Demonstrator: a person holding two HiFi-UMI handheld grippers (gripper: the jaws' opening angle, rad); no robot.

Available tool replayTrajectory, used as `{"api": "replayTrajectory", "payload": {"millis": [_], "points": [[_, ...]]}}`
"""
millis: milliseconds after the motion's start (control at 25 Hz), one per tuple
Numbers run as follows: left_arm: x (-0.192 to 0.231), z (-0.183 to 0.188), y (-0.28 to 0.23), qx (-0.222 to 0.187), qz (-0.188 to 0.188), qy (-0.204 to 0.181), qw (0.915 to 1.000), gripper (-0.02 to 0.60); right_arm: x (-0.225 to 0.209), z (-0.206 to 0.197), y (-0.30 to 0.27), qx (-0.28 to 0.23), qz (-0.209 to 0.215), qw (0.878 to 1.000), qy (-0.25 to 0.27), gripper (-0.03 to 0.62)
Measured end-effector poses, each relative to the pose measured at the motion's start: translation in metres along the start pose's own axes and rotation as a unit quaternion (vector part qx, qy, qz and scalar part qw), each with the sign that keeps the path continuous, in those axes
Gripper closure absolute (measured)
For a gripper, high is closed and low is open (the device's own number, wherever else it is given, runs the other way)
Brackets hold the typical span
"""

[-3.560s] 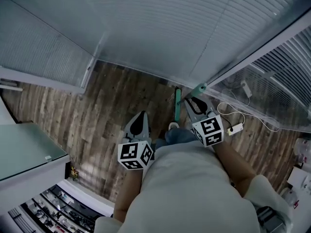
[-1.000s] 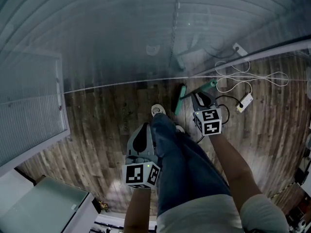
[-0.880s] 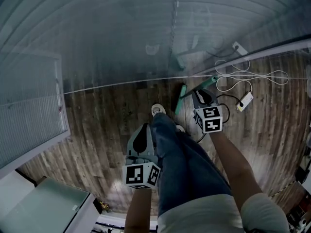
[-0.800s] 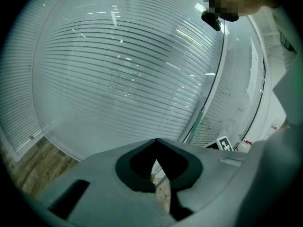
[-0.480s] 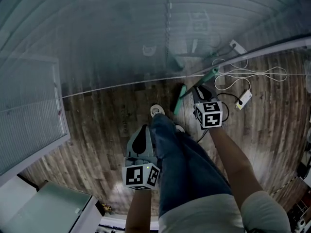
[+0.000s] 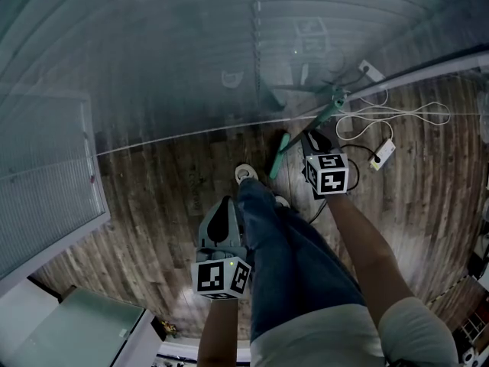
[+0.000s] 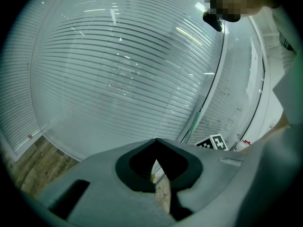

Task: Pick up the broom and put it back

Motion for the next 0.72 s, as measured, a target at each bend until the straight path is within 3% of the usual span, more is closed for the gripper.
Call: {"api": "replayTrajectory", "payload": {"millis": [720], "points": [[-0.0008,-0.0032,0.0028,-0.002,-0.004,0.01,0.9999,0.575,-0.0045,-0.0015,-0.0006,-0.002,-0.001,1.0,-0.023,0.505]]}}
Point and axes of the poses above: the fingertips, and each gripper's own axes: y backward along the fingers, x to its left, z out of its top, the point moved 2 cm from there along y, backward along the fingers, and after that the axes turned 10 degrees about x, right-handed, at the moved point
